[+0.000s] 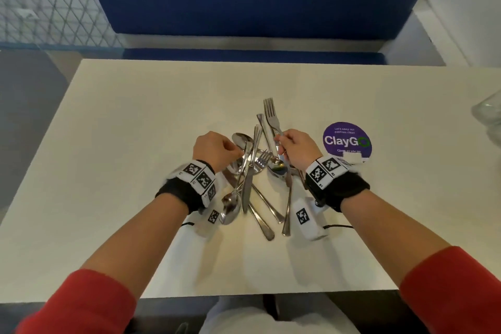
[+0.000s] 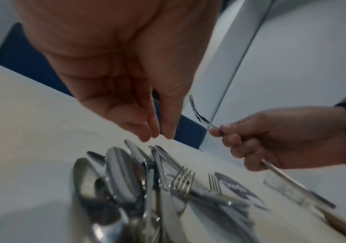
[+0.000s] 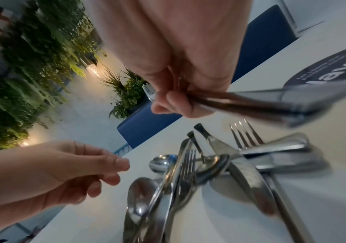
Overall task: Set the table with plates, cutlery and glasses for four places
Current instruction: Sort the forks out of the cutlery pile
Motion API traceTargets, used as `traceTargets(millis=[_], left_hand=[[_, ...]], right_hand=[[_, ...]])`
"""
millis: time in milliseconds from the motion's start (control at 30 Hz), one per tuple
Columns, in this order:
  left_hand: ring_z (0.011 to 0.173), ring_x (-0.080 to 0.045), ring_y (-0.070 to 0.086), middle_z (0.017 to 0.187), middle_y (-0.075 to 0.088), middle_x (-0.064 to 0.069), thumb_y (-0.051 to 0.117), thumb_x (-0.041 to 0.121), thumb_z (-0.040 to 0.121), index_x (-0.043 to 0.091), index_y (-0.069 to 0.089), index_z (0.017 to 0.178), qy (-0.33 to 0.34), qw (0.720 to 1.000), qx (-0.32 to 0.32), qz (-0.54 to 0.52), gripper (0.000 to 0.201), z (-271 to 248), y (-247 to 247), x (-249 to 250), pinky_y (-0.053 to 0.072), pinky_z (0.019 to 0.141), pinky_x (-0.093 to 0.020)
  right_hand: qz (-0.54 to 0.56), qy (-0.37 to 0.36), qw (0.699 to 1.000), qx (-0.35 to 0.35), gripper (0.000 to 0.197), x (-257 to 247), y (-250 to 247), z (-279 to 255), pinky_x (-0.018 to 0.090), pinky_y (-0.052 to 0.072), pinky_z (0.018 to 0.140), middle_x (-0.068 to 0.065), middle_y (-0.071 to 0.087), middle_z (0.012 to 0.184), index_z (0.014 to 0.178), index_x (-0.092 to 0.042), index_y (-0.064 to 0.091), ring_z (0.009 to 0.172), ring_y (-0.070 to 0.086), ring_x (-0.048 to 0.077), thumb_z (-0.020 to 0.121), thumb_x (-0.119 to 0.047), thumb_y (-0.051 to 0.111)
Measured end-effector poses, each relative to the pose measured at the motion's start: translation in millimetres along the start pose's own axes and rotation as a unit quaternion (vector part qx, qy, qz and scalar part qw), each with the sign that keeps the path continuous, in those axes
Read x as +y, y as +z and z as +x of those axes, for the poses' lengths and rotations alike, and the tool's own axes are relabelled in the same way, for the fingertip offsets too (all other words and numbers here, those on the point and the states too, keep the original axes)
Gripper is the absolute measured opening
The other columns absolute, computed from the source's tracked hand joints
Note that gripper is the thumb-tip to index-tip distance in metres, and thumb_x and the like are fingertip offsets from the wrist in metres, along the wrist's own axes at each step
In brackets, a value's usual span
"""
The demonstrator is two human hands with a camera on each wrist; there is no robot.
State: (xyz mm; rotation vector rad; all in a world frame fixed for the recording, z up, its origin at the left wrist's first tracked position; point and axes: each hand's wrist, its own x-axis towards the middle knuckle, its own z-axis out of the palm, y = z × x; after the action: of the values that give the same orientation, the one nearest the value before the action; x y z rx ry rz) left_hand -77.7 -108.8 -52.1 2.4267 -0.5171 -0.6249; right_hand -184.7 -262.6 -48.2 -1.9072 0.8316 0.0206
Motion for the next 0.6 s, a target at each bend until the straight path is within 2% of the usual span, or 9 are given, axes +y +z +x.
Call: traceTargets(millis=[100,167,200,267,333,367,433,600], left_hand=[[0.077,-0.011,0.059,0.083,0.069,0.0,0.072,0.031,0.081,0.013,0.074,0.086,0.005,1.0,-0.01,0.025,0.019,6,5,-6,0.044,0.068,-0.022],[0.077,-0.014,0.061,0.082,0.069,-0.001,0.073,0.032,0.079,0.011,0.072,0.082,0.016,0.997,-0.039,0.059,0.021,9,11,-7,0.048,0.068,-0.025],[0.077,-0.017,0.064,0.082,0.07,-0.003,0.073,0.032,0.077,0.009,0.072,0.081,0.022,0.995,-0.06,0.076,0.023,9,16,-7,0.051,0.068,-0.027],[0.073,-0.019,0.064,0.078,0.068,-0.005,0.073,0.029,0.077,0.007,0.069,0.079,0.026,0.991,-0.088,0.1,0.022,9,26,-6,0.052,0.064,-0.028],[0.063,-0.016,0.056,0.069,0.059,-0.002,0.067,0.025,0.08,0.01,0.059,0.068,0.026,0.989,-0.086,0.114,0.021,8,32,-6,0.045,0.053,-0.024],[0.059,-0.014,0.052,0.065,0.055,-0.001,0.064,0.024,0.081,0.012,0.052,0.061,0.026,0.989,-0.083,0.118,0.026,8,34,-6,0.04,0.05,-0.022],[0.057,-0.014,0.048,0.062,0.049,0.0,0.062,0.022,0.081,0.015,0.042,0.054,0.025,0.989,-0.078,0.124,0.033,8,36,-7,0.035,0.046,-0.021],[0.049,-0.009,0.038,0.055,0.041,0.002,0.064,0.021,0.079,0.014,0.038,0.053,0.038,0.985,-0.083,0.147,0.038,2,34,-6,0.028,0.042,-0.021]], right_hand=[[-0.013,0.025,0.999,0.017,0.027,6,17,-7,0.032,0.045,0.077,-0.006,0.054,0.068,0.109,-0.007,0.061,0.065,0.051,0.009,0.099,-0.019,0.039],[-0.013,0.036,0.999,0.021,0.026,10,23,-11,0.034,0.046,0.082,-0.006,0.053,0.068,0.109,-0.005,0.06,0.071,0.053,0.013,0.099,-0.02,0.04],[-0.008,0.043,0.999,0.025,0.026,11,25,-12,0.033,0.047,0.081,-0.006,0.053,0.069,0.11,-0.005,0.06,0.071,0.054,0.012,0.099,-0.02,0.041],[0.009,0.053,0.998,0.029,0.026,15,28,-14,0.022,0.047,0.068,-0.007,0.053,0.071,0.111,-0.006,0.059,0.064,0.051,0.006,0.099,-0.019,0.041],[0.015,0.062,0.998,0.025,0.025,19,29,-14,0.012,0.039,0.053,-0.008,0.052,0.071,0.112,-0.006,0.059,0.058,0.047,0.002,0.099,-0.019,0.041],[0.016,0.063,0.998,0.023,0.025,21,29,-14,0.011,0.036,0.051,-0.008,0.053,0.071,0.112,-0.007,0.059,0.058,0.047,0.002,0.099,-0.019,0.041],[0.019,0.059,0.998,0.026,0.025,23,29,-13,0.014,0.037,0.054,-0.007,0.053,0.071,0.112,-0.006,0.059,0.059,0.048,0.004,0.099,-0.018,0.041],[0.01,0.041,0.999,0.019,0.021,23,33,-8,0.018,0.038,0.057,-0.004,0.055,0.068,0.105,-0.009,0.059,0.057,0.048,0.005,0.098,-0.022,0.044]])
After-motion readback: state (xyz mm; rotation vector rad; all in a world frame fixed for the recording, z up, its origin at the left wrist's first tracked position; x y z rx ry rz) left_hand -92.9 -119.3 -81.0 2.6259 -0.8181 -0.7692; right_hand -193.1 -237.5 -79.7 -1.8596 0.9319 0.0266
